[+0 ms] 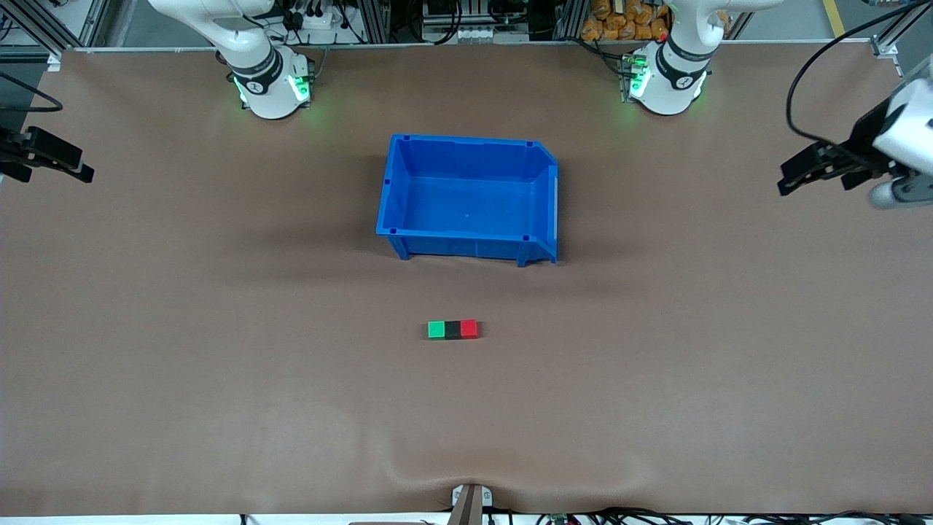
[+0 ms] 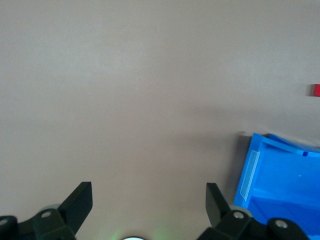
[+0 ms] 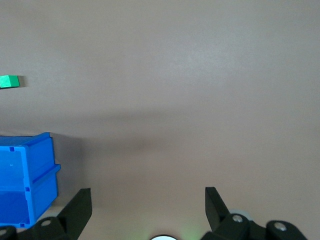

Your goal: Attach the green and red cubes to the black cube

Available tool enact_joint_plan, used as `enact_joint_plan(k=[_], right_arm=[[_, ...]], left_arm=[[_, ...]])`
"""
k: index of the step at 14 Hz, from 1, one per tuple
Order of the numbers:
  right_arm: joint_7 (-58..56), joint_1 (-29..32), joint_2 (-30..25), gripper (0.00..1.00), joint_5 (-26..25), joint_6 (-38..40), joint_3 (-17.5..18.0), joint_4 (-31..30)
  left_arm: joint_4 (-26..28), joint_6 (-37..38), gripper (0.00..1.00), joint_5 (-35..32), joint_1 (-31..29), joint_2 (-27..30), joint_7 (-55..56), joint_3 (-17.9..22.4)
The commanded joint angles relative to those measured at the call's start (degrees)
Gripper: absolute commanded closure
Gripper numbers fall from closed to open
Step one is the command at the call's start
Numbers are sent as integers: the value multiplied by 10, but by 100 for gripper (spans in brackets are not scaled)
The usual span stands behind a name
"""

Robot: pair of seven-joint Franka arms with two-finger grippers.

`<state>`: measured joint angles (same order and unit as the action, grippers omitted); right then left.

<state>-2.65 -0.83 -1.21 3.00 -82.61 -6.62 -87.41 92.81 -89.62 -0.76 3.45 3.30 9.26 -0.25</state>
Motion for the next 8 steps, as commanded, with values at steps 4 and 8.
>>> enact_joint_plan(k=[4, 8], right_arm=[[10, 6, -5, 0, 2, 1, 4, 7], [10, 6, -5, 0, 3, 0, 4, 8]], left_arm=[[-18, 48, 0, -11, -10, 16, -4, 7], [-25, 52, 0, -24, -28, 10, -4, 0]])
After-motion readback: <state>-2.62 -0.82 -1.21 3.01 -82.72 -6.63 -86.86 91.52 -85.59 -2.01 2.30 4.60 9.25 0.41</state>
